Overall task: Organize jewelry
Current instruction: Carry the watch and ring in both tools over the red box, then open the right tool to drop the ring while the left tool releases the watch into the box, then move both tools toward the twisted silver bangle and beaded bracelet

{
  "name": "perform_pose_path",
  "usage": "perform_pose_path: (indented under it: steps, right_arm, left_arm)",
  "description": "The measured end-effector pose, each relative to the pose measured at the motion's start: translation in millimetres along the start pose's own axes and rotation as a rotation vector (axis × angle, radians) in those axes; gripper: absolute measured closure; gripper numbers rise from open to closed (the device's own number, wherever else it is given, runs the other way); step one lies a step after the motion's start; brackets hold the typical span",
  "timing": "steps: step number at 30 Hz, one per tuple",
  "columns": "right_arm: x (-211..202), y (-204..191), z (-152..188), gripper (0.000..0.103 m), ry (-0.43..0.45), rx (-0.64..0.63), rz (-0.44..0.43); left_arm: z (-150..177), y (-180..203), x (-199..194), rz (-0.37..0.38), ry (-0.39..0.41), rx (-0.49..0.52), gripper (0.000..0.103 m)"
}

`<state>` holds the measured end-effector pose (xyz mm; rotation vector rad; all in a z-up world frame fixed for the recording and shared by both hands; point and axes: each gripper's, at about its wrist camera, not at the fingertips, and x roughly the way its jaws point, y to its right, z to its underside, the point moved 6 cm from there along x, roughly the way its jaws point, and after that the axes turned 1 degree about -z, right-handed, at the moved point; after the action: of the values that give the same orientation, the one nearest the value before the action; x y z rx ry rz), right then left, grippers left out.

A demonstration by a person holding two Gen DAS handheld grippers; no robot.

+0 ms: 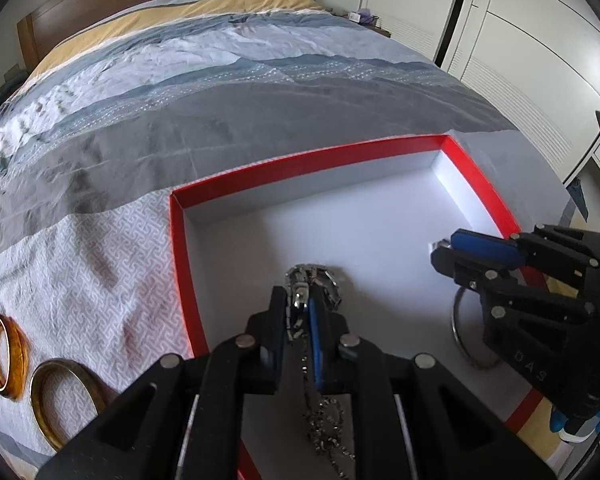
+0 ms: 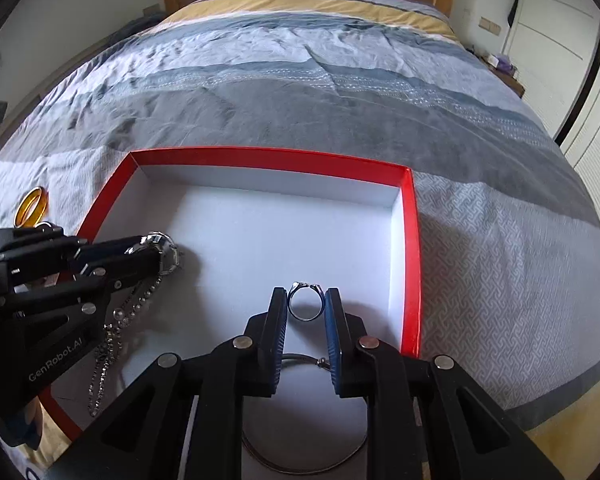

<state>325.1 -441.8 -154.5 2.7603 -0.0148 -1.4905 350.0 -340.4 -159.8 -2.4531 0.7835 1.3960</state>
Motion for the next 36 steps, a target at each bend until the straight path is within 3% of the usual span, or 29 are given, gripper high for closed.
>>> perform_pose_path:
  steps: [7, 14, 24, 36]
  right_arm:
    - [-23.1, 4.0, 9.5, 0.077, 0.015, -0.016, 0.037]
    - [-96.4, -3.8, 21.9, 0.070, 0.092, 0.037, 0.009]
    - [-205.5, -80.6, 50.6, 0.065, 0.199, 0.008, -0.113]
    - [-286.4, -161.3, 96.9, 0.062, 0.258, -0.038, -0.174]
  left_arm:
    - [4.6, -7.9, -27.9, -0.031, 0.019, -0.013, 0.087]
    - [33.6, -15.7, -118.8, -0.099, 0.062, -0.043, 0.073]
    - [108.6, -48.9, -241.6, -0.242, 0.131, -0.071, 0.072]
    - [175.1, -84.7, -359.3, -0.300, 0.249, -0.123, 0.070]
